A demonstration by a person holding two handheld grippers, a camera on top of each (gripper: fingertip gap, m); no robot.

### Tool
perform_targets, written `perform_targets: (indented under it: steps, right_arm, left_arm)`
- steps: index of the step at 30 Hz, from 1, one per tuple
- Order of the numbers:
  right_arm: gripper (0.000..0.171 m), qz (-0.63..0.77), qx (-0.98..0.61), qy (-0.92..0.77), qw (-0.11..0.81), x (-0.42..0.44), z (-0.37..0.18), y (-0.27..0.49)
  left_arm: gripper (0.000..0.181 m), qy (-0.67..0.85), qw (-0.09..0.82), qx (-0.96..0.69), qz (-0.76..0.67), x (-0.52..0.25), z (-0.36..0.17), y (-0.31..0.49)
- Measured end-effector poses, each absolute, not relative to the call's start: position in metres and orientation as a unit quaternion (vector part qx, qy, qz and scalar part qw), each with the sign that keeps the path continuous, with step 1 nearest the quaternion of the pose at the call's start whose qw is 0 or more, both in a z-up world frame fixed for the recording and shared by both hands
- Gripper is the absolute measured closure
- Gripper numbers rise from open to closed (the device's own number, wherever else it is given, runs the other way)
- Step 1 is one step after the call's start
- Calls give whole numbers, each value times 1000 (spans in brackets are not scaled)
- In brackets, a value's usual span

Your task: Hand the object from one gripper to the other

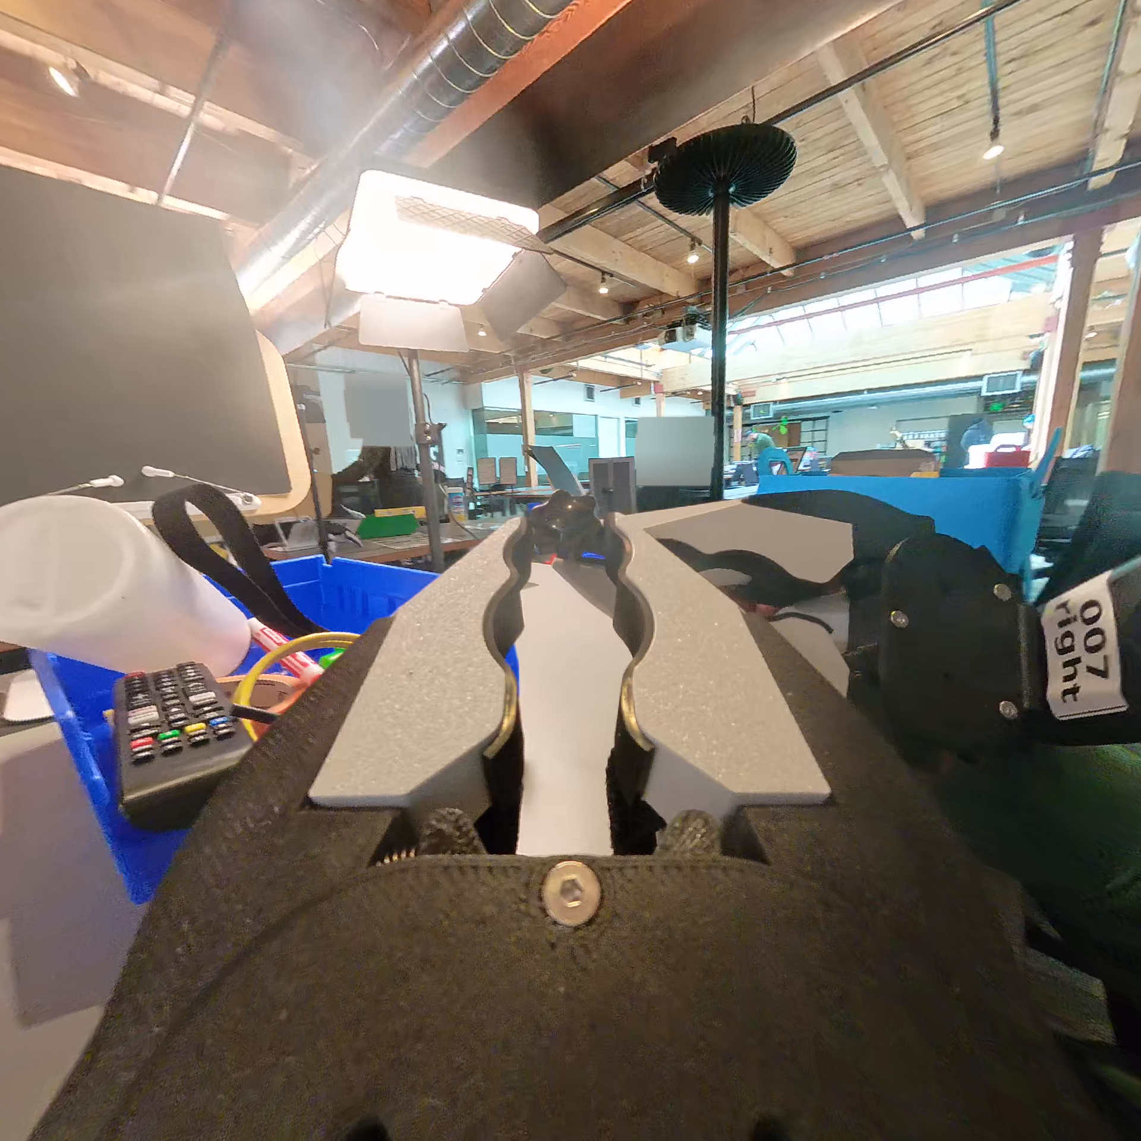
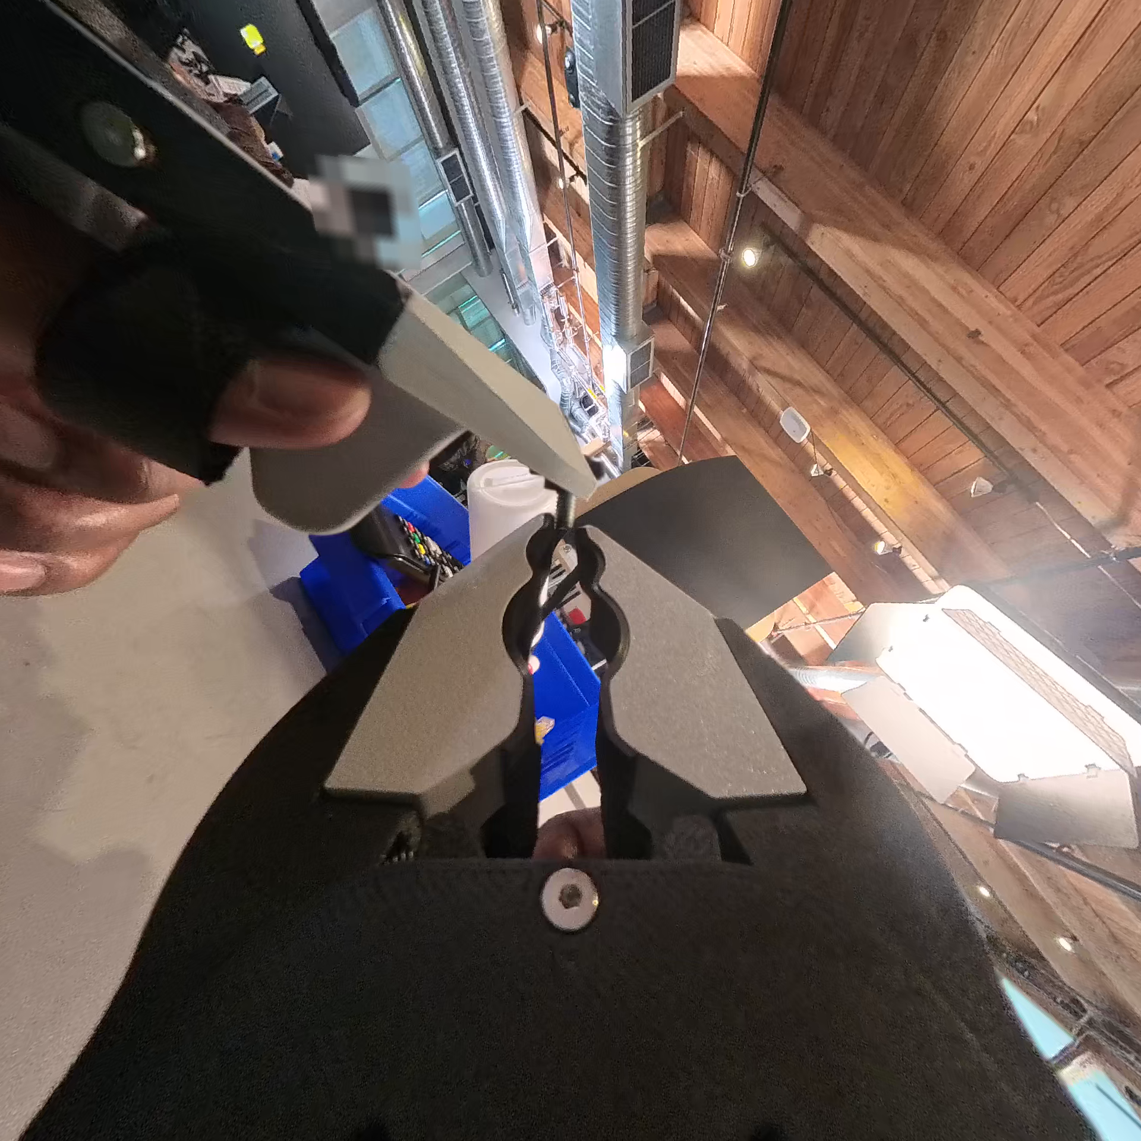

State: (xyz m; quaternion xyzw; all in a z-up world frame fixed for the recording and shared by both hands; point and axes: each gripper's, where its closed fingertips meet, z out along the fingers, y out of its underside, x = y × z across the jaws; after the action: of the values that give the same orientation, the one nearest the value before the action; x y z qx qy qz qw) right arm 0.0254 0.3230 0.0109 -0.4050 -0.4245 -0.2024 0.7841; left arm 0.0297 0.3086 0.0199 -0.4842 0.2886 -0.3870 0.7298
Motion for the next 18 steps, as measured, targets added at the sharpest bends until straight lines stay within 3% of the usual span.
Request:
perform_targets:
  steps: [11,18]
  right_arm:
    - [158,-133,-491,-321,799,63,26,336]
    - [144,149,-537,-224,800,80,45,330]
  left_arm:
    - [158,289,764,-487,-310,22,21,315]
    - [158,313,774,-485,-258,28,17,316]
